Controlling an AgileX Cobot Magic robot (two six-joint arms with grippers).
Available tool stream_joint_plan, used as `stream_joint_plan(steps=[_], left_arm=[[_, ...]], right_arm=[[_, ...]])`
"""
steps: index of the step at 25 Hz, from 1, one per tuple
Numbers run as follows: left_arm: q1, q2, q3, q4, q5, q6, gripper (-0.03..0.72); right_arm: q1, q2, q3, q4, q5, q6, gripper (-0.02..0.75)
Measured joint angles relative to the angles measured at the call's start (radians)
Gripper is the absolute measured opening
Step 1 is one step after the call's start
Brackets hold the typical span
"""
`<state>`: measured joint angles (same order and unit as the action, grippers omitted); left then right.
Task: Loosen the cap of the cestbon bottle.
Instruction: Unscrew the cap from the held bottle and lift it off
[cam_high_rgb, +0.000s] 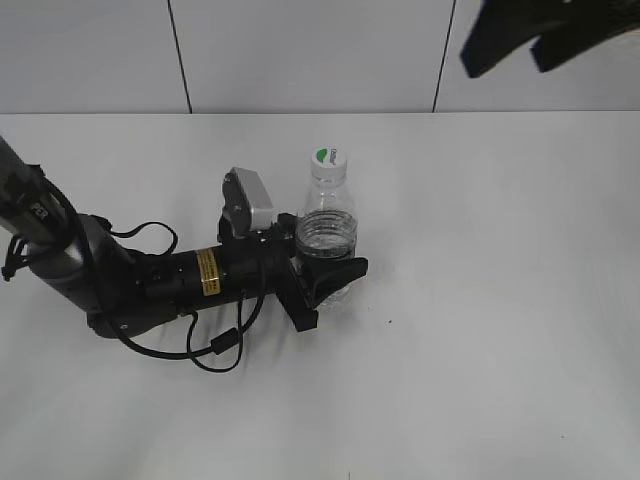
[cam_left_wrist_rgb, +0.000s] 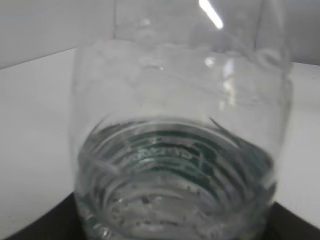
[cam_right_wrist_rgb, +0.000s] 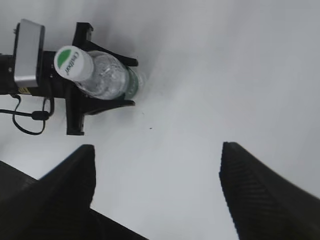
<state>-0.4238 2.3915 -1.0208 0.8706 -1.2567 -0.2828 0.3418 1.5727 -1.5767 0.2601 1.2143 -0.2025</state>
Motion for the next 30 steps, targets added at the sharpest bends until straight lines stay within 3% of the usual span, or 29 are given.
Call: stream_joint_plan(steps=[6, 16, 30], left_arm=[[0.000, 0.000, 0.000, 0.000, 0.000, 0.000, 0.401], [0.000, 0.000, 0.000, 0.000, 0.000, 0.000, 0.401], [0.000, 0.000, 0.000, 0.000, 0.000, 0.000, 0.401]], right_arm=[[0.140, 0.194, -0.143, -0.008, 0.000, 0.066, 0.588], [0.245, 0.410, -0.274, -0.008, 0.002, 0.089, 0.588], [0.258, 0.495, -0.311, -0.017, 0.004, 0.091, 0.588]])
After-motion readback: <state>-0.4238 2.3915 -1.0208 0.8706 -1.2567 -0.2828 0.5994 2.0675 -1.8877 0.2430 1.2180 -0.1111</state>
